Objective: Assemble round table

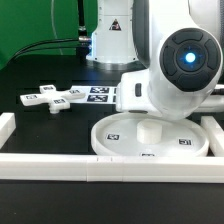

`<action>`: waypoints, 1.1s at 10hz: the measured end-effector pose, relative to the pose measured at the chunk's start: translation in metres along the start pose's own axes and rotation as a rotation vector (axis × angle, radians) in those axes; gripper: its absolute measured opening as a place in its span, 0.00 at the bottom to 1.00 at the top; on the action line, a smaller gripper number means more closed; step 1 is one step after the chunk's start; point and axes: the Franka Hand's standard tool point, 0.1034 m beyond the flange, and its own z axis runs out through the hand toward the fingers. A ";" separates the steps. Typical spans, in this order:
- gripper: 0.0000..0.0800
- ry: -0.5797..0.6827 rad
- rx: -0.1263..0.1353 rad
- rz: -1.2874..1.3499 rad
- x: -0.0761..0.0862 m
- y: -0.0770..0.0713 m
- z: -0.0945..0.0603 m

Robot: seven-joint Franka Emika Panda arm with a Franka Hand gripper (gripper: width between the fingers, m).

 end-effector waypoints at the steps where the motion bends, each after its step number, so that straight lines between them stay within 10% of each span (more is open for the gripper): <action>1: 0.51 0.000 -0.001 -0.001 0.000 -0.001 0.000; 11: 0.52 0.074 0.004 -0.222 -0.024 0.003 -0.061</action>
Offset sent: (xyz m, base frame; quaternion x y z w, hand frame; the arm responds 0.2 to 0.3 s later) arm 0.0000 0.0003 0.0131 -0.0022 -0.0069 -0.0240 0.9997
